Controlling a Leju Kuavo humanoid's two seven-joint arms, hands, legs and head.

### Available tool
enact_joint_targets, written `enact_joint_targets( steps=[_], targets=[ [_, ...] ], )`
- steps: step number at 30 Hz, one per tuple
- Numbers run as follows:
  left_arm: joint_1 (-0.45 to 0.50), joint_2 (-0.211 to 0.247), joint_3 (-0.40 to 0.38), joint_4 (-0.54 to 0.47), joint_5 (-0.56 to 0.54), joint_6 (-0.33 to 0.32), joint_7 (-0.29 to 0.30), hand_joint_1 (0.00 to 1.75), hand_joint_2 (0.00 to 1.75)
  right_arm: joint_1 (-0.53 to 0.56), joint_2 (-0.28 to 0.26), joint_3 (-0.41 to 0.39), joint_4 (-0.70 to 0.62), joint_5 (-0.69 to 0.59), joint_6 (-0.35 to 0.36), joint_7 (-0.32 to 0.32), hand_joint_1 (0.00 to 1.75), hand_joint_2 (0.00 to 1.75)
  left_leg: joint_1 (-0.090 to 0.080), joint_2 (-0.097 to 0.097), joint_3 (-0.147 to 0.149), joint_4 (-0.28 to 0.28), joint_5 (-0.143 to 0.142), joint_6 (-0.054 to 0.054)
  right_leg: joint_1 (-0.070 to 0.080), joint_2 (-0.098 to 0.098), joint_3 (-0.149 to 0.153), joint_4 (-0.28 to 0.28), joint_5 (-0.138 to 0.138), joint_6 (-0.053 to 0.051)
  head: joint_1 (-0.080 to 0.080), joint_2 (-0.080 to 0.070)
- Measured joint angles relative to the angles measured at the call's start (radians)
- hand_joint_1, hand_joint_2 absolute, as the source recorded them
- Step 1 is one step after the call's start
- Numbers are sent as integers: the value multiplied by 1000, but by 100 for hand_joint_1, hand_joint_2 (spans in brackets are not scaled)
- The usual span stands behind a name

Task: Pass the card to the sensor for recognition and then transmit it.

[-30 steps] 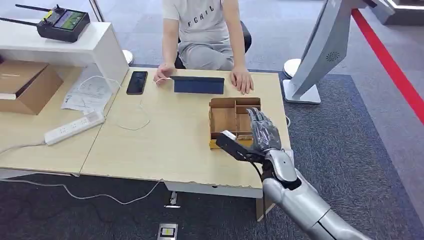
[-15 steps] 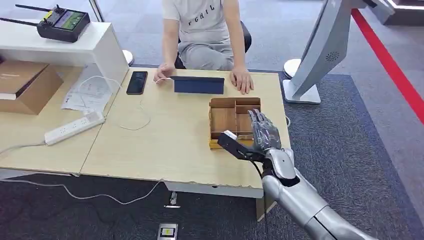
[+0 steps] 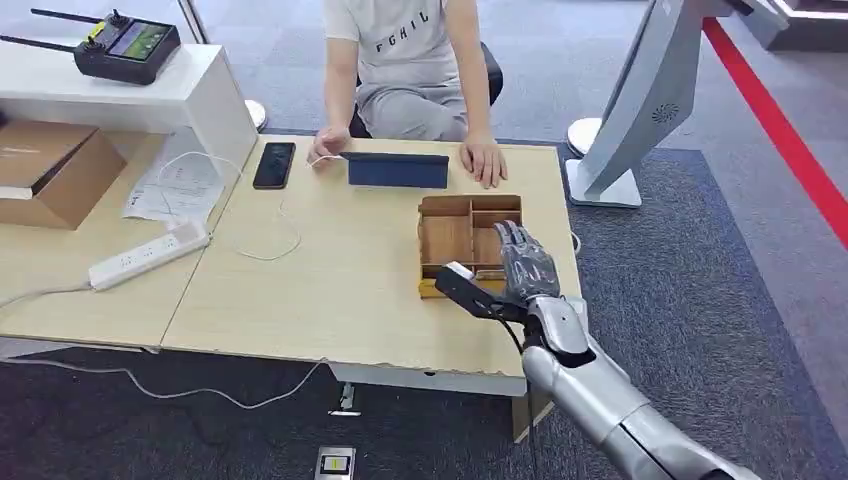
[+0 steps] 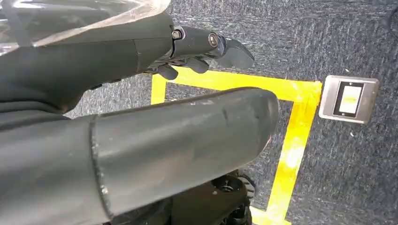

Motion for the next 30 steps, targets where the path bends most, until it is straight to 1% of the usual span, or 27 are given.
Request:
enact_joint_targets(
  steps=[17, 30],
  targets=[
    [-1, 0, 0, 0, -5, -4, -5, 0, 0, -11, 6, 11, 74, -11, -3, -7, 0, 175, 0, 0, 0, 0, 0, 0, 0, 0, 0, 0, 0, 0, 0, 0],
    [4, 0, 0, 0, 2, -4, -5, 0, 0, -27, 7, 14, 98, -14, -3, -16, 0, 175, 0, 0, 0, 0, 0, 0, 0, 0, 0, 0, 0, 0, 0, 0]
  ],
)
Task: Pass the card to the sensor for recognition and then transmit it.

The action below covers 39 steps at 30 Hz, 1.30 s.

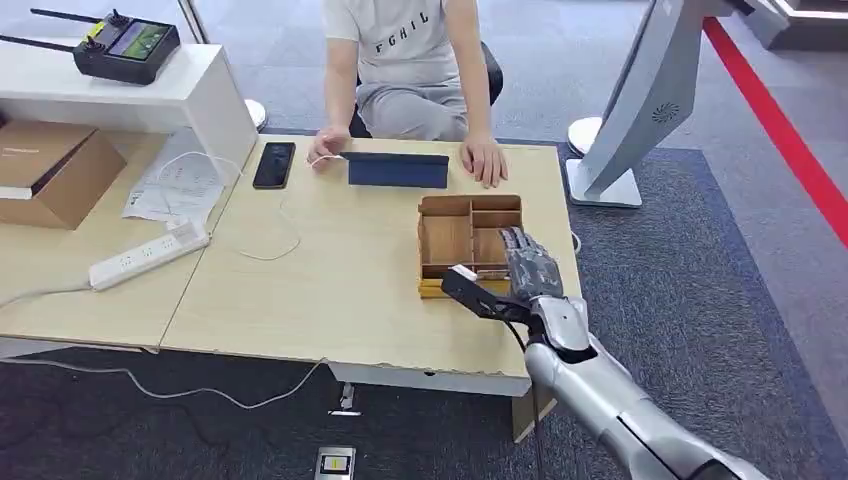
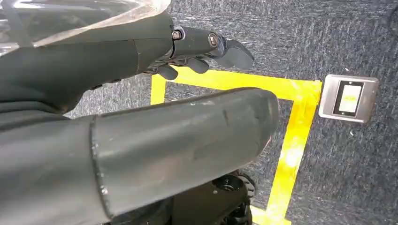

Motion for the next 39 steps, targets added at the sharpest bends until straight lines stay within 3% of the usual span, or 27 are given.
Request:
enact_joint_targets(
  steps=[13, 14, 15, 16, 39],
  targets=[
    [1, 0, 0, 0, -1, 1, 6, 0, 0, -4, 0, 6, 1, 6, -6, 1, 0, 175, 0, 0, 0, 0, 0, 0, 0, 0, 0, 0, 0, 0, 0, 0],
    [2, 0, 0, 0, -1, 2, 5, 0, 0, -4, 0, 6, 2, 8, -6, 1, 21, 175, 0, 0, 0, 0, 0, 0, 0, 0, 0, 0, 0, 0, 0, 0],
    [2, 0, 0, 0, 0, 3, 5, 0, 0, -5, 0, 6, 2, 9, -6, 1, 21, 175, 0, 0, 0, 0, 0, 0, 0, 0, 0, 0, 0, 0, 0, 0],
    [2, 0, 0, 0, 1, 3, 5, 0, 0, -6, 0, 6, 2, 9, -6, 1, 175, 175, 0, 0, 0, 0, 0, 0, 0, 0, 0, 0, 0, 0, 0, 0],
    [15, 0, 4, 0, 4, 3, -5, 0, 0, -8, 3, 17, 8, -28, 26, -9, 175, 175, 0, 0, 0, 0, 0, 0, 0, 0, 0, 0, 0, 0, 0, 0]
  ],
)
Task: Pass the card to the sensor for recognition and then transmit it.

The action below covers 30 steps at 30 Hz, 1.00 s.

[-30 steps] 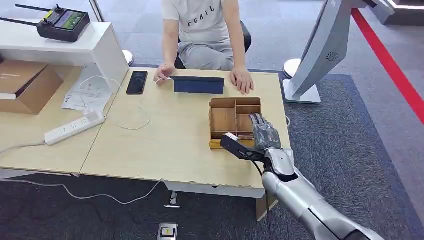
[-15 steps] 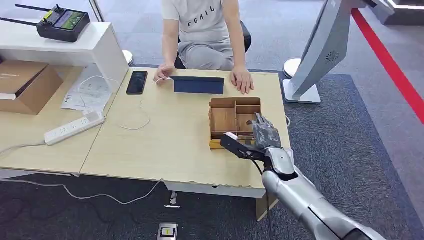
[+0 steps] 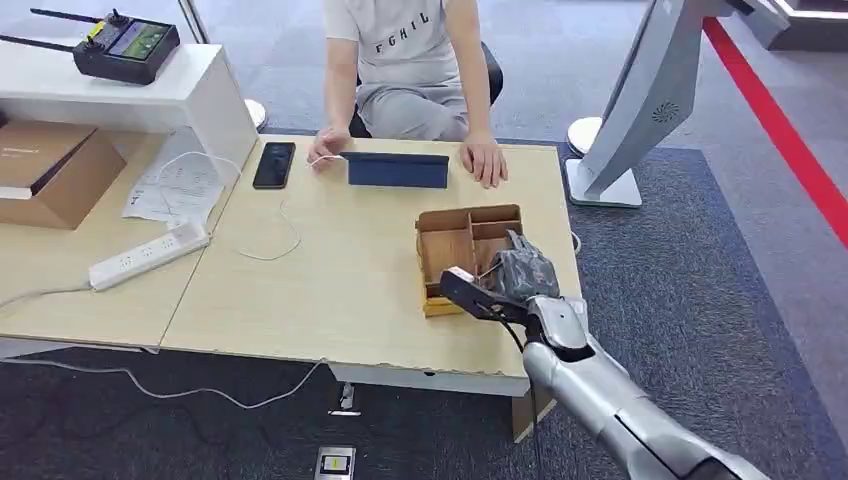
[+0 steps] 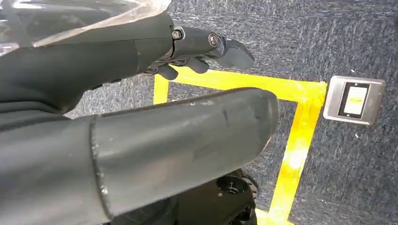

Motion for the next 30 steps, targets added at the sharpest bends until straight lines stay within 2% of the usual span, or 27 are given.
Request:
enact_joint_targets(
  steps=[30],
  targets=[
    [9, 0, 3, 0, 0, 16, 13, 0, 0, 23, 0, 17, -14, -76, -19, -19, 175, 175, 0, 0, 1, 0, 0, 0, 0, 0, 0, 0, 0, 0, 0, 0]
  ],
)
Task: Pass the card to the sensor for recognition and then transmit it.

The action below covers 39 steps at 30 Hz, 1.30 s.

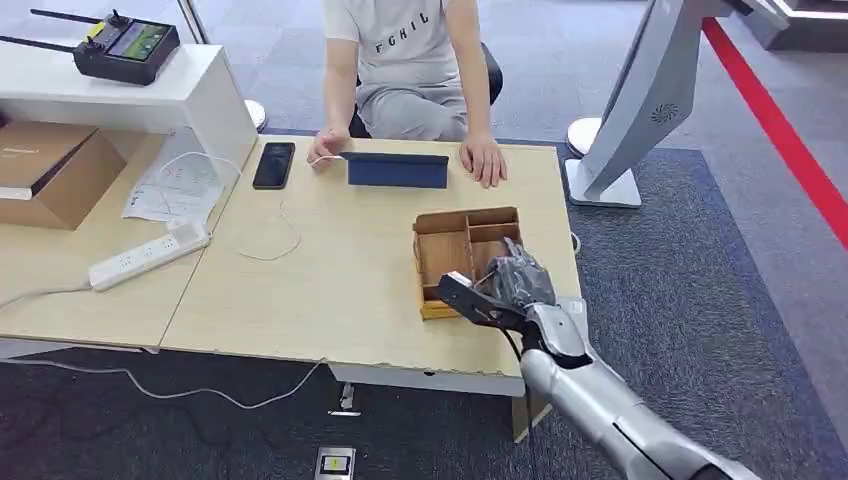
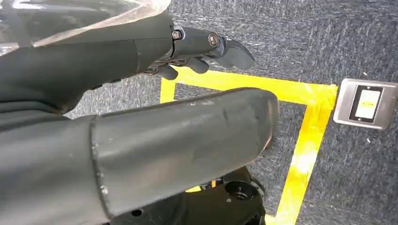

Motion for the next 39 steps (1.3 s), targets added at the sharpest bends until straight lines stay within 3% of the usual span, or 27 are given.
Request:
enact_joint_targets(
  steps=[2, 29, 39],
  targets=[
    [0, 0, 0, 0, 1, 5, 0, 0, 0, 2, 0, 1, 0, -6, -2, -5, 169, 175, 0, 0, 0, 0, 0, 0, 0, 0, 0, 0, 0, 0, 0, 0],
    [5, 0, 0, 0, 15, 22, 8, 0, 0, 5, 1, 24, 6, -37, -55, -26, 175, 175, 0, 0, 0, 0, 0, 0, 0, 0, 0, 0, 0, 0, 0, 0],
    [11, 0, 0, 0, 30, 15, -4, 0, 0, -40, -32, 45, -45, 10, -75, 31, 175, 175, 0, 0, 0, 0, 0, 0, 0, 0, 0, 0, 0, 0, 0, 0]
  ],
)
